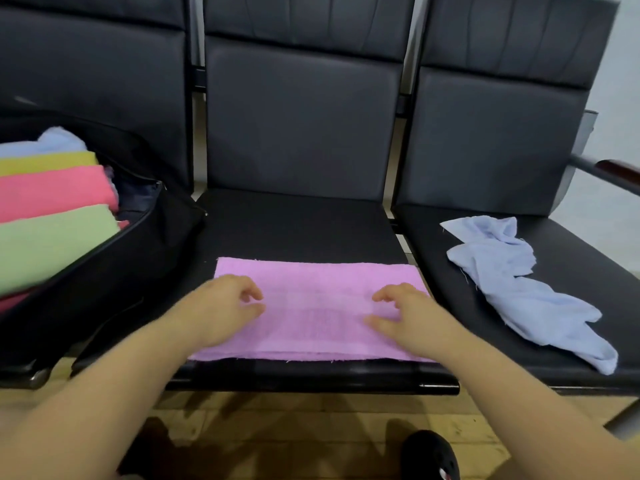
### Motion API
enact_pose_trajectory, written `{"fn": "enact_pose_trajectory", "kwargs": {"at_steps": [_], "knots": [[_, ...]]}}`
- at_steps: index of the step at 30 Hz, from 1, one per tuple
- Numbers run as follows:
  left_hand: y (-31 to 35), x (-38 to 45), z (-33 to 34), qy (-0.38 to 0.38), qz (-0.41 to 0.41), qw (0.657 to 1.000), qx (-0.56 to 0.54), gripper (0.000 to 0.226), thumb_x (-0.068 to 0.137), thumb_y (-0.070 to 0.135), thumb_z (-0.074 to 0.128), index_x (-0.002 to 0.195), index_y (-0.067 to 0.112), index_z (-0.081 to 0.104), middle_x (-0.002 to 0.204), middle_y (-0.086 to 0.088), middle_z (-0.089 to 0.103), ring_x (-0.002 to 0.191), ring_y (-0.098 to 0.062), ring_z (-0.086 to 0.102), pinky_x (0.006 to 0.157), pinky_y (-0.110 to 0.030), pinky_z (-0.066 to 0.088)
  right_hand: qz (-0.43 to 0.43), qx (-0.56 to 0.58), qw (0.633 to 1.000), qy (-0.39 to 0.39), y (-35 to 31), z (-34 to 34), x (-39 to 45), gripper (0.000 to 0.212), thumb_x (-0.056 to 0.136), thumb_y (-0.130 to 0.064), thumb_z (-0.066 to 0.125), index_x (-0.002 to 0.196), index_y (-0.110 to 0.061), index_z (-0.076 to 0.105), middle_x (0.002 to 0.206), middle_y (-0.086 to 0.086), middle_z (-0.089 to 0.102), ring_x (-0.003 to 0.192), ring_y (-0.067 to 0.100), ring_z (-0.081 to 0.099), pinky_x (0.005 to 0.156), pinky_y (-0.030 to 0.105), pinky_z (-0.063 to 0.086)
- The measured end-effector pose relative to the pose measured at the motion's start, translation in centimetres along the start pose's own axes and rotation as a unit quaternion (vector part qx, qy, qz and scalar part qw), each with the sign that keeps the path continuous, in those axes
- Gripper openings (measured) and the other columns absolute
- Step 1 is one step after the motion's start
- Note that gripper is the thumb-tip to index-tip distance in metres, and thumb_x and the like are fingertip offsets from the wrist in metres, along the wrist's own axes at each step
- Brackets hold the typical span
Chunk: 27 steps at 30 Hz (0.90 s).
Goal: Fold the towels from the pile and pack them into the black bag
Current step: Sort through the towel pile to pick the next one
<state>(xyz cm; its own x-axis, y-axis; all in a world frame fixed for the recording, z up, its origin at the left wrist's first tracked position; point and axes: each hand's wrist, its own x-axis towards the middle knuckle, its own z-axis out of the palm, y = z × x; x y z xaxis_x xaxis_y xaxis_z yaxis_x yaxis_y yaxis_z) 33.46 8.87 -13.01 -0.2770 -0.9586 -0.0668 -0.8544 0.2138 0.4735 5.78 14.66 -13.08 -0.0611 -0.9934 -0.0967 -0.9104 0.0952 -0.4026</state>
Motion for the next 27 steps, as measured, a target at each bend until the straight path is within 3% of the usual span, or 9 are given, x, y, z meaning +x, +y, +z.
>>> {"fn": "enact_pose_trajectory", "kwargs": {"at_steps": [2, 4, 6, 9, 14, 23, 27], "knots": [[1.2, 0.5, 2.0, -0.015, 0.031, 0.999, 0.042, 0.04, 0.093, 0.041, 0.053, 0.131, 0.03, 0.049, 0.141, 0.006, 0.043, 0.128, -0.014, 0.041, 0.105, -0.026, 0.032, -0.025, -0.009, 0.999, -0.042, -1.5, 1.7, 0.6, 0.06, 0.091, -0.049, 0.055, 0.143, -0.024, 0.038, 0.149, 0.001, 0.033, 0.137, 0.018, 0.031, 0.111, 0.029, 0.027], [2.1, 1.4, 3.5, -0.031, 0.032, 0.994, 0.101, 0.061, 0.095, 0.049, 0.046, 0.148, 0.027, 0.027, 0.158, 0.002, 0.019, 0.144, -0.016, 0.017, 0.115, -0.028, 0.016, -0.042, -0.039, 0.995, -0.083, -2.8, 3.4, 1.2, 0.068, 0.094, -0.052, 0.046, 0.151, -0.024, 0.021, 0.16, 0.004, 0.01, 0.147, 0.02, 0.007, 0.119, 0.035, 0.012], [2.2, 2.2, 4.3, -0.064, 0.009, 0.988, 0.141, 0.071, 0.095, 0.057, 0.037, 0.153, 0.025, 0.01, 0.161, -0.001, -0.004, 0.148, -0.019, -0.002, 0.119, -0.034, 0.003, -0.024, -0.071, 0.991, -0.112, -3.4, 4.5, 1.8, 0.071, 0.095, -0.058, 0.036, 0.153, -0.028, 0.007, 0.161, 0.004, -0.008, 0.148, 0.022, -0.01, 0.12, 0.041, -0.002], [0.7, 4.3, 4.8, -0.093, -0.047, 0.981, 0.161, 0.081, 0.092, 0.067, 0.025, 0.153, 0.024, -0.005, 0.16, -0.004, -0.017, 0.147, -0.022, -0.012, 0.119, -0.038, -0.004, 0.031, -0.11, 0.987, -0.109, -2.1, 5.0, 4.1, 0.077, 0.093, -0.067, 0.026, 0.153, -0.03, -0.005, 0.159, 0.004, -0.02, 0.146, 0.024, -0.019, 0.116, 0.045, -0.01], [-1.7, 6.7, 4.3, -0.052, -0.079, 0.978, 0.186, 0.091, 0.086, 0.074, 0.015, 0.153, 0.016, -0.009, 0.16, -0.002, -0.014, 0.147, -0.018, -0.012, 0.119, -0.039, -0.005, 0.088, -0.13, 0.986, -0.055, 1.3, 4.3, 7.5, 0.086, 0.087, -0.075, 0.022, 0.152, -0.028, -0.008, 0.159, 0.005, -0.019, 0.146, 0.024, -0.018, 0.117, 0.046, -0.009], [-2.9, 7.3, 3.7, -0.045, -0.095, 0.984, 0.147, 0.09, 0.087, 0.074, 0.017, 0.153, 0.018, -0.009, 0.16, 0.001, -0.014, 0.148, -0.022, -0.01, 0.12, -0.04, -0.002, 0.108, -0.123, 0.985, 0.052, 3.6, 3.3, 9.7, 0.081, 0.088, -0.072, 0.031, 0.152, -0.026, 0.014, 0.161, 0.004, 0.01, 0.147, 0.022, 0.008, 0.119, 0.047, 0.005], [-3.0, 6.7, 2.8, -0.032, -0.053, 0.989, 0.131, 0.079, 0.093, 0.063, 0.034, 0.153, 0.019, 0.009, 0.161, -0.003, -0.002, 0.148, -0.022, -0.004, 0.119, -0.038, 0.0, 0.096, -0.134, 0.985, 0.06, 1.9, 3.6, 9.3, 0.073, 0.091, -0.065, 0.033, 0.15, -0.022, 0.023, 0.159, 0.006, 0.016, 0.146, 0.023, 0.012, 0.118, 0.047, 0.003]]}}
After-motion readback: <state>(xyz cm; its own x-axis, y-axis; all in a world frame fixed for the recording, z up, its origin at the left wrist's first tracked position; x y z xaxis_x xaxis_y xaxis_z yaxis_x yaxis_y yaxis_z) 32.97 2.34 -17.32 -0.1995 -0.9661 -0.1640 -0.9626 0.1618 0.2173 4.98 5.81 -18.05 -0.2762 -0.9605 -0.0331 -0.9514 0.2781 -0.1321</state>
